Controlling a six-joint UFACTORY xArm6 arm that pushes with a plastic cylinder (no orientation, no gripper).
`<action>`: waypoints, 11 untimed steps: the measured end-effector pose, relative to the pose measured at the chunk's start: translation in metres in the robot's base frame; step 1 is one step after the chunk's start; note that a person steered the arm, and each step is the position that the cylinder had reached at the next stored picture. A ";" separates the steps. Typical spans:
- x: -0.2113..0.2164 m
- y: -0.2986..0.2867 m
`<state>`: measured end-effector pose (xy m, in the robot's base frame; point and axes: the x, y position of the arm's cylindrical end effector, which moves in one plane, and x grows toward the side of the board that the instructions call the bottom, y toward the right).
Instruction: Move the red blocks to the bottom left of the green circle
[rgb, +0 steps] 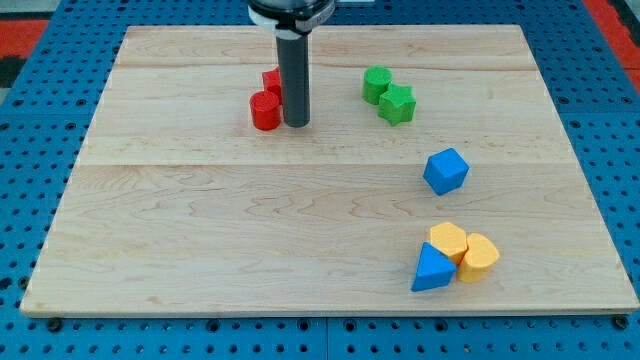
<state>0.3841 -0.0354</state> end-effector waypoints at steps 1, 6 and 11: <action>0.018 -0.042; 0.011 -0.107; -0.028 -0.035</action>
<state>0.3562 -0.0705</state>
